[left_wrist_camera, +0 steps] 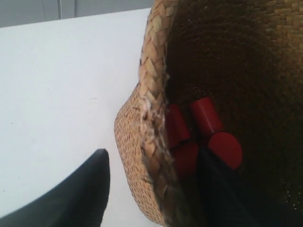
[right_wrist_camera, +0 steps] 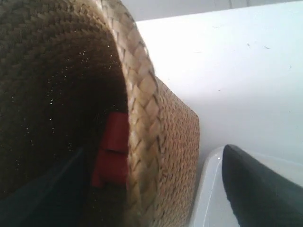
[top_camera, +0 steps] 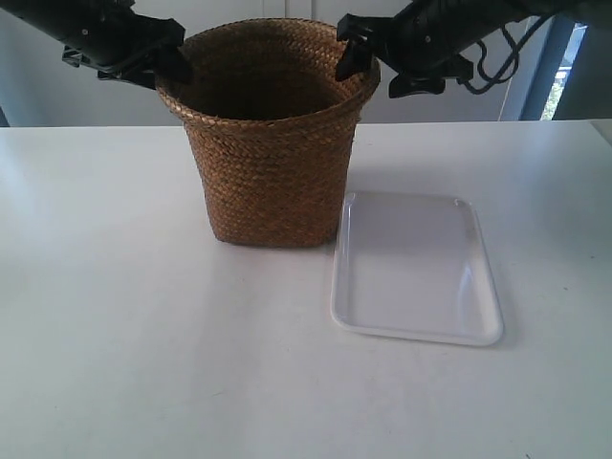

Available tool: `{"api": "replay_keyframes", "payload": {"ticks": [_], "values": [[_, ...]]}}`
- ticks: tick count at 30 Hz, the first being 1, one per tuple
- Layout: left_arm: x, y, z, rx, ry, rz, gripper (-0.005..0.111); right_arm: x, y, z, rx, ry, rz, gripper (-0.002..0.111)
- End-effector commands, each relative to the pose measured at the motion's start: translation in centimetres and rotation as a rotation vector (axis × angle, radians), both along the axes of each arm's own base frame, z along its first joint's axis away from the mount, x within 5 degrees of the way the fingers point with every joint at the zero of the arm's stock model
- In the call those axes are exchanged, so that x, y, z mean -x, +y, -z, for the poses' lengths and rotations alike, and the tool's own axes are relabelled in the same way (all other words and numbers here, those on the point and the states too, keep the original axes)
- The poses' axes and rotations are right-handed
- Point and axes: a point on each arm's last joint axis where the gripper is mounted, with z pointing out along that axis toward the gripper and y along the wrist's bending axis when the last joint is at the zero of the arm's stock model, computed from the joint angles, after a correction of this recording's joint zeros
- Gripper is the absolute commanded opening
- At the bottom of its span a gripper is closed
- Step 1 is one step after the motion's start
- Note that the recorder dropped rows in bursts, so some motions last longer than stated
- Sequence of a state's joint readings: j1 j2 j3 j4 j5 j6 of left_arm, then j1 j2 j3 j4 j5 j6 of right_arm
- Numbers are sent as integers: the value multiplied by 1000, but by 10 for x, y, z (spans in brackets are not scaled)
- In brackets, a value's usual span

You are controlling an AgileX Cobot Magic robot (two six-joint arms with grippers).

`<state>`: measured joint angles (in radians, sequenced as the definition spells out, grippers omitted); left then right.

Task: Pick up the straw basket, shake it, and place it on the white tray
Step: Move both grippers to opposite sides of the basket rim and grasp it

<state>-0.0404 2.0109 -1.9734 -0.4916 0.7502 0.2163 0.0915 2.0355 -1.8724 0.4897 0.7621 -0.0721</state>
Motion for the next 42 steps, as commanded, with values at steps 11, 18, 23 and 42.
{"api": "replay_keyframes", "payload": {"ticks": [11, 18, 23, 42], "values": [[2, -2, -6, 3, -17, 3, 59, -10, -2, -9, 45, 85, 15, 70], [3, -3, -3, 1, 13, 20, 59, -11, -1, 2, 51, 143, -1, 67], [2, -3, 0, 1, 23, 22, 59, -12, -1, 5, 51, 149, -1, 62], [10, -7, -10, 32, 39, 17, 0, -3, 10, -17, 83, 71, -55, 0]]}}
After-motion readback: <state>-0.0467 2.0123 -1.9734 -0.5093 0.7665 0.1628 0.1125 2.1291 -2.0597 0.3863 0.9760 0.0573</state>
